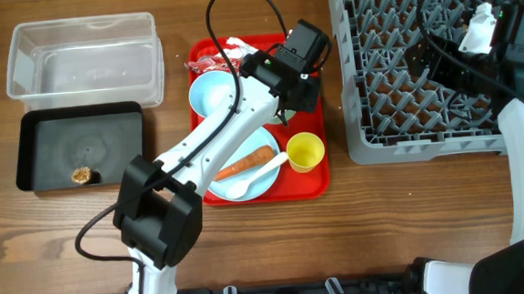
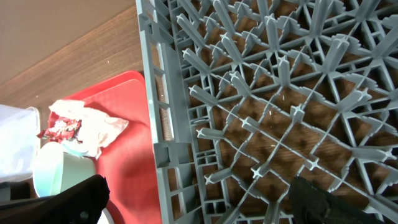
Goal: Sort waste into correct bins and load items into the dishwasher rack
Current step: 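Lift the green bowl and carry it over the black tray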
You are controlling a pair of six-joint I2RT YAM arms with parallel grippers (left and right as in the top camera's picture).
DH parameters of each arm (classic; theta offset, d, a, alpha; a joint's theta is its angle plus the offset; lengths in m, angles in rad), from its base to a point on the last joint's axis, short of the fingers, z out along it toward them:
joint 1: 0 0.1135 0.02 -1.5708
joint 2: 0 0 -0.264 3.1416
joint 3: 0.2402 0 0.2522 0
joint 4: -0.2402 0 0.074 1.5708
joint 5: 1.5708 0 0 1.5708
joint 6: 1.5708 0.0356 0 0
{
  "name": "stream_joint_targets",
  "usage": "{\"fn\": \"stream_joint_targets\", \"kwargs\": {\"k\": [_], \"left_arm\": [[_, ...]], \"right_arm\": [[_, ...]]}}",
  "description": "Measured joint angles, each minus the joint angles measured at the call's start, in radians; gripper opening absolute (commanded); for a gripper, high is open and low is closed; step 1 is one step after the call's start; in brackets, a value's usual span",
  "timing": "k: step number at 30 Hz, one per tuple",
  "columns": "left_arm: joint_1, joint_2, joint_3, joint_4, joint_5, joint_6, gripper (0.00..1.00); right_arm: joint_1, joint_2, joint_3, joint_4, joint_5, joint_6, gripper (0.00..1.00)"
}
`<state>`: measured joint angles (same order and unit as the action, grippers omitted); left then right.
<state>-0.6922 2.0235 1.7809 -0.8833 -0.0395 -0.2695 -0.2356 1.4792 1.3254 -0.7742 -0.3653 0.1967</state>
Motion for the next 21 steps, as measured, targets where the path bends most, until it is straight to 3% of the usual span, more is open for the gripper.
{"fn": "stream_joint_targets", "kwargs": {"k": [10,21], "left_arm": [[0.008,-0.035,0.000,-0.108,0.003,-0.047,0.04],[0.126,-0.103,0.000,-0.251,0.034,-0.114,0.04]], "right_arm": [[0.000,0.000,0.000,0.000,0.000,0.000,0.96],[0.000,0.000,0.000,0.000,0.000,0.000,0.96]]}}
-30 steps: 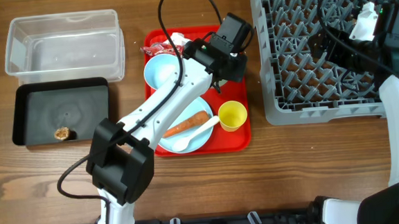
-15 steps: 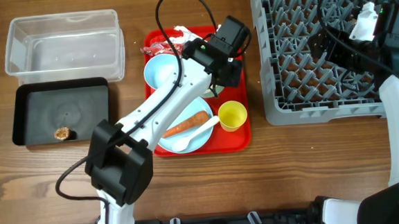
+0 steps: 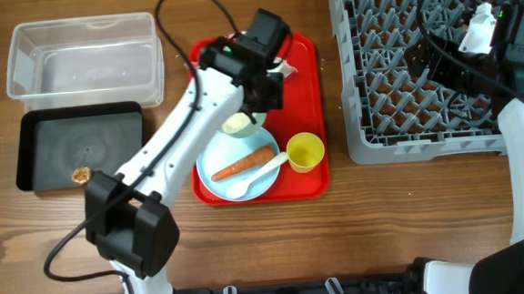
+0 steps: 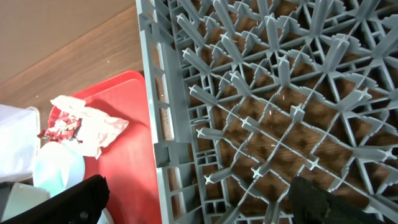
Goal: Sort waste into correct bins and load items into the dishwasher rack
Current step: 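Lift the green bowl and carry it over the black tray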
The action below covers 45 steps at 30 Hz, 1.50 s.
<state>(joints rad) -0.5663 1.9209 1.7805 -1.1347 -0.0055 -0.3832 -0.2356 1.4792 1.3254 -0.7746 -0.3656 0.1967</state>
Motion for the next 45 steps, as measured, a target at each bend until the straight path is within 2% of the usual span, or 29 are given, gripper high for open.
{"fn": "stream_joint_targets", "kwargs": {"k": [9,19,25,30,36,45], "left_arm": [[0.135,-0.005,0.000,-0.057,0.015,-0.005,0.04],[0.381,-0.021,0.000,-0.084,0.023,-0.024,0.04],[0.450,-0.021,0.000,-0.094,0.036,-0.019,0.04],[0.547,-0.021,0.000,-0.110,0.116,0.024,0.04],[0.725,-0.021,0.000,-0.144,0.264,0.107,0.04],[0.958,-0.024,-0.041,-0.223,0.540,0.324,0.04]], "right_arm": [[0.000,0.000,0.000,-0.004,0.000,0.000,0.96],[0.000,0.000,0.000,-0.007,0.000,0.000,0.96],[0.000,0.000,0.000,-0.027,0.000,0.000,0.96],[0.000,0.000,0.000,-0.034,0.000,0.000,0.96],[0.000,0.000,0.000,-0.034,0.000,0.000,0.96],[0.000,0.000,0.000,-0.035,0.000,0.000,0.96]]}}
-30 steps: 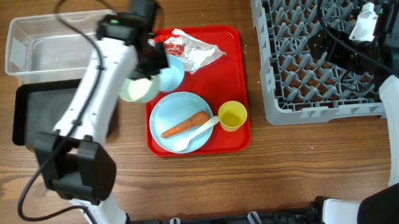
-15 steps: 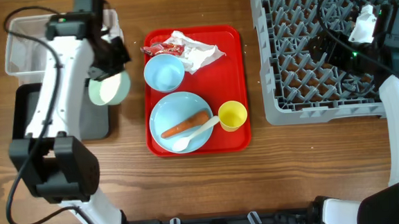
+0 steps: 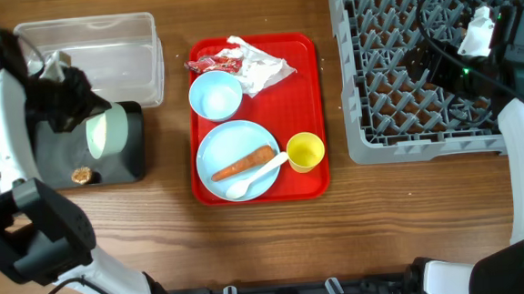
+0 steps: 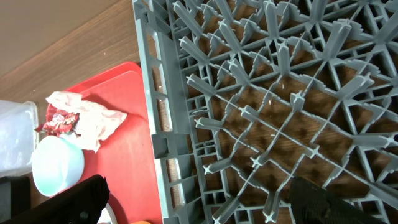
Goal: Sort waste into correct bins and load items into the dishwasher rack
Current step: 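Lift the green bowl and carry it over the black tray, then tilt the green bowl to pour the rice into the black tray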
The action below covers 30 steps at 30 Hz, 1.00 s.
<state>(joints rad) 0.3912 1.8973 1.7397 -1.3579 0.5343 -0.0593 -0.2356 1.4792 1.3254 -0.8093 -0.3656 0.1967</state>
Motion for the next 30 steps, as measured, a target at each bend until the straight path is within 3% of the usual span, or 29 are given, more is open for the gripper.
{"fn": "stream_joint_targets", "kwargs": {"k": [12,20,30], "left_arm": [[0.281,-0.002,-0.199,0.014,0.427,0.324,0.04],[0.417,-0.003,-0.317,0.146,0.666,0.369,0.04],[0.465,0.003,-0.421,0.247,0.931,0.373,0.04]], "right_arm": [[0.000,0.000,0.000,-0.003,0.000,0.000,0.96],[0.000,0.000,0.000,-0.007,0.000,0.000,0.96],[0.000,0.000,0.000,-0.018,0.000,0.000,0.96]]}}
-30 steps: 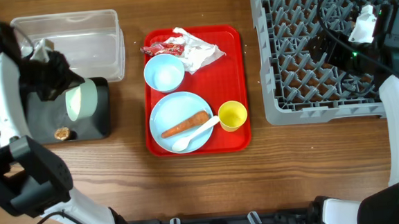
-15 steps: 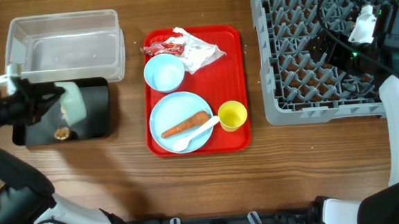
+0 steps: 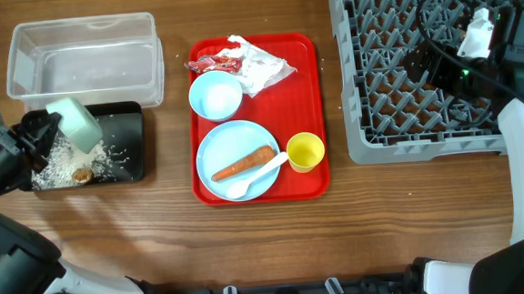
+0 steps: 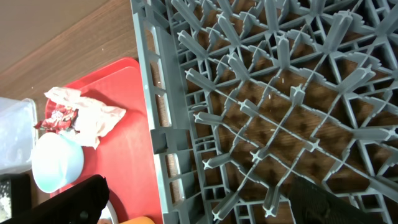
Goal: Sort waste into correct bins and load items into the dishwasher rack
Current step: 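Tilt the green bowl to pour the rice into the black tray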
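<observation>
At the far left of the overhead view my left gripper (image 3: 44, 133) is shut on the rim of a pale green bowl (image 3: 76, 124), tipped over the black bin (image 3: 124, 119). White rice (image 3: 62, 159) and a brown lump (image 3: 81, 174) lie in that bin. The red tray (image 3: 307, 71) carries a light blue bowl (image 3: 215, 95), a crumpled wrapper and napkin (image 3: 255, 61), a yellow cup (image 3: 305, 151) and a blue plate (image 3: 209, 146) with a carrot (image 3: 243, 163) and white spoon (image 3: 253, 178). My right gripper (image 4: 205, 205) hangs open over the grey dishwasher rack (image 3: 380, 144), holding nothing.
A clear plastic bin (image 3: 82, 35) stands behind the black bin. In the right wrist view the rack's edge (image 4: 152, 118) runs beside the tray, with the wrapper (image 4: 81, 115) and light blue bowl (image 4: 57, 163) at the left. Cables loop above the rack.
My left gripper with the pale green bowl has shifted left and lower over the black bin. White rice now lies scattered in the bin. The right gripper has barely moved.
First my left gripper was down over the red tray's right side. Then it held a pale bowl above the tray. Later the bowl was tipped over the black bin's corner, and now rice lies in that bin. The right gripper stayed open over the rack.
</observation>
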You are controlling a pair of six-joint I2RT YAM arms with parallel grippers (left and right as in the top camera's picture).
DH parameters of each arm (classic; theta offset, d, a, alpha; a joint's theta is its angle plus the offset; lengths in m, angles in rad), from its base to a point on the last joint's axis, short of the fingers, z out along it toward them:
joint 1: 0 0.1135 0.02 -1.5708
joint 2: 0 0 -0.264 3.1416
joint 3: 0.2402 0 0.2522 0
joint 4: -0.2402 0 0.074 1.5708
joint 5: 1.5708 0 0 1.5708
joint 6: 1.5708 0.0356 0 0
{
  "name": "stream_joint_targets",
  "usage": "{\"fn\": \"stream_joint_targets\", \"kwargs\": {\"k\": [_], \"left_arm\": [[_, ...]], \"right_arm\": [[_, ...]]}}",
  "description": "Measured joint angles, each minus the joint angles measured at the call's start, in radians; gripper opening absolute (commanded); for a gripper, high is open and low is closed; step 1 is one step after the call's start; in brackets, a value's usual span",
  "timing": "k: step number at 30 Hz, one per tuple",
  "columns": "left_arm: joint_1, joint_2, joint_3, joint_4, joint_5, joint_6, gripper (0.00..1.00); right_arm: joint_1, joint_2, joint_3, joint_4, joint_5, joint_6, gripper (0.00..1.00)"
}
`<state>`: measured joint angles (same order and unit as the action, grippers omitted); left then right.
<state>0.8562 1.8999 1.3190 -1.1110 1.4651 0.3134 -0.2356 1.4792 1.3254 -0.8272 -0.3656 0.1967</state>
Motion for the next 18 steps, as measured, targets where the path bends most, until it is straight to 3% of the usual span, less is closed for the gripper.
{"fn": "stream_joint_targets", "kwargs": {"k": [18], "left_arm": [[0.000,0.000,-0.002,-0.006,0.078,-0.028,0.04]], "right_arm": [[0.000,0.000,0.000,-0.003,0.000,0.000,0.96]]}}
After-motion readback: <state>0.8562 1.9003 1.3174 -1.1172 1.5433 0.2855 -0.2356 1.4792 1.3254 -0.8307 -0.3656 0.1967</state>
